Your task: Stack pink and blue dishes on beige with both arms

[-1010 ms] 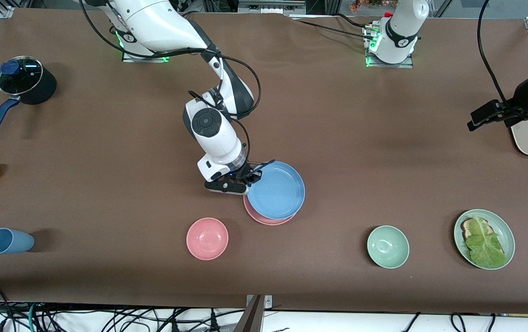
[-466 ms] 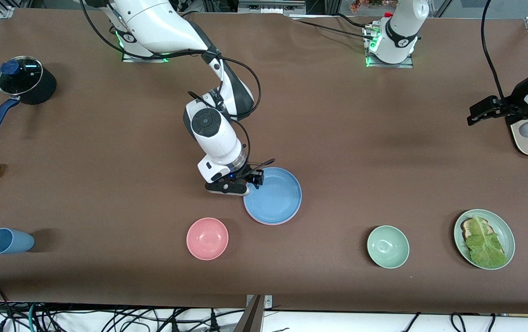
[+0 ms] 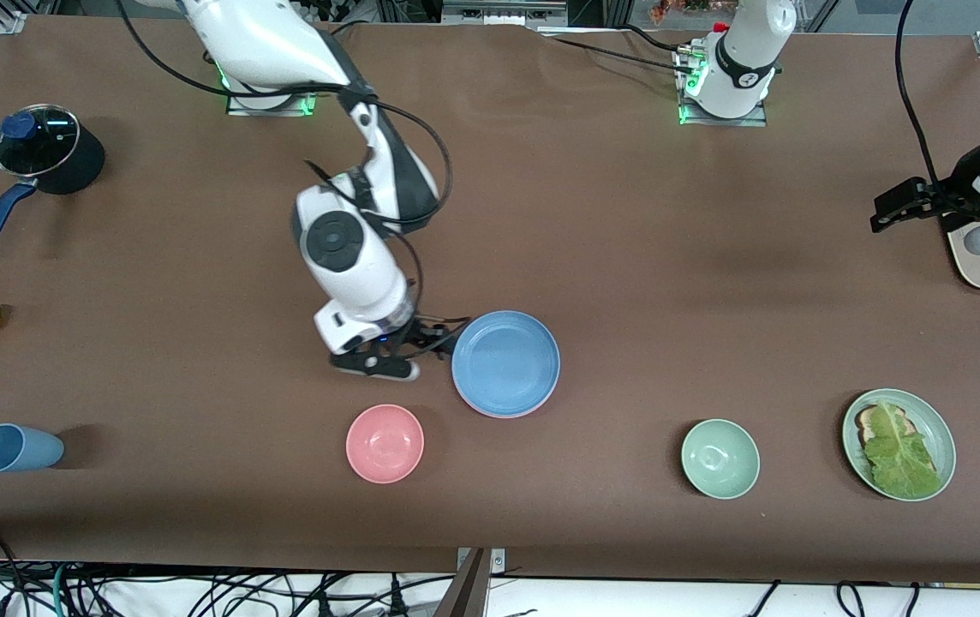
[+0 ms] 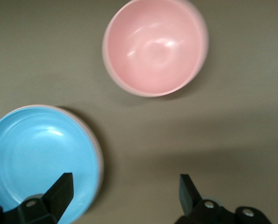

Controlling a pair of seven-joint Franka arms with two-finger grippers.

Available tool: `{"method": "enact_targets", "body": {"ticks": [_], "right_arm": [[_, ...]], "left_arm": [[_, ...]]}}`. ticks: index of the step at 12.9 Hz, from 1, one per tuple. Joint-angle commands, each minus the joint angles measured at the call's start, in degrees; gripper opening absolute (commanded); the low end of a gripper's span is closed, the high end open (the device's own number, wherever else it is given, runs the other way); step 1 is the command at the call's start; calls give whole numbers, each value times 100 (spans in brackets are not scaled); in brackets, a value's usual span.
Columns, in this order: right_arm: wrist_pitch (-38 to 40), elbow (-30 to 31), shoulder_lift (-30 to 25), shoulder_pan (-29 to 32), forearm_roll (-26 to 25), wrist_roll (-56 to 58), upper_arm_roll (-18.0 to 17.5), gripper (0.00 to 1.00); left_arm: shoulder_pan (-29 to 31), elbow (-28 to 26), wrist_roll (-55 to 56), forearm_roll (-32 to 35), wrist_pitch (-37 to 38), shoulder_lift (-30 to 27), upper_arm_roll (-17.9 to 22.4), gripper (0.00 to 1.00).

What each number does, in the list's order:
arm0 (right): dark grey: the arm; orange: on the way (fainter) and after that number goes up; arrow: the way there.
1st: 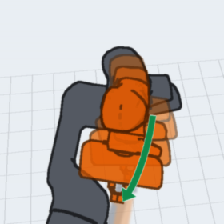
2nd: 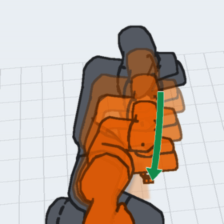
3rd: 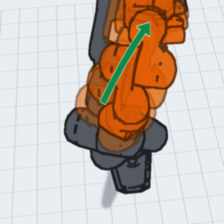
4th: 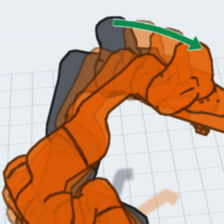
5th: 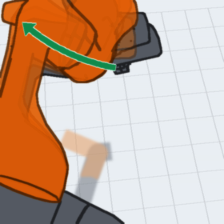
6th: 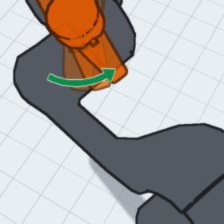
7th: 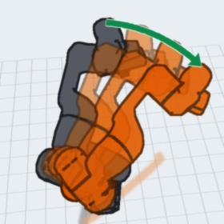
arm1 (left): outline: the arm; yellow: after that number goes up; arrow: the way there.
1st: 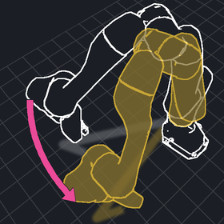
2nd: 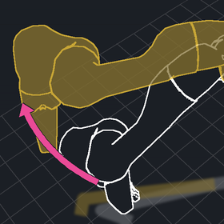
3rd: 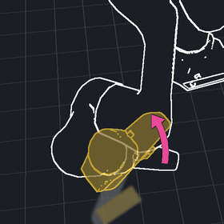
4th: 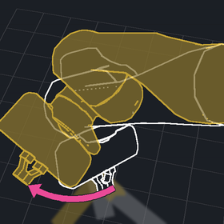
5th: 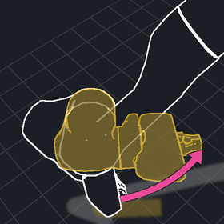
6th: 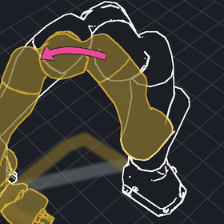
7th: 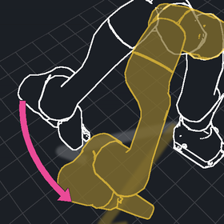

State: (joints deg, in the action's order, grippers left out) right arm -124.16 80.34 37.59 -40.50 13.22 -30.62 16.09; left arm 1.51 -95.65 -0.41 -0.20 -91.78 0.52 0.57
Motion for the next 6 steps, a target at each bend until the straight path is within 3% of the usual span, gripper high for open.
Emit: {"method": "enact_targets", "body": {"ticks": [1,6], "right_arm": [[821,87,-593,25,58,625,428,100],[2465,87,-1491,-1,58,1609,1342,100]], "left_arm": [[7,99,-126,108,117,-8,5,100],[-2,116,-73,108,117,1,-4,100]]}}
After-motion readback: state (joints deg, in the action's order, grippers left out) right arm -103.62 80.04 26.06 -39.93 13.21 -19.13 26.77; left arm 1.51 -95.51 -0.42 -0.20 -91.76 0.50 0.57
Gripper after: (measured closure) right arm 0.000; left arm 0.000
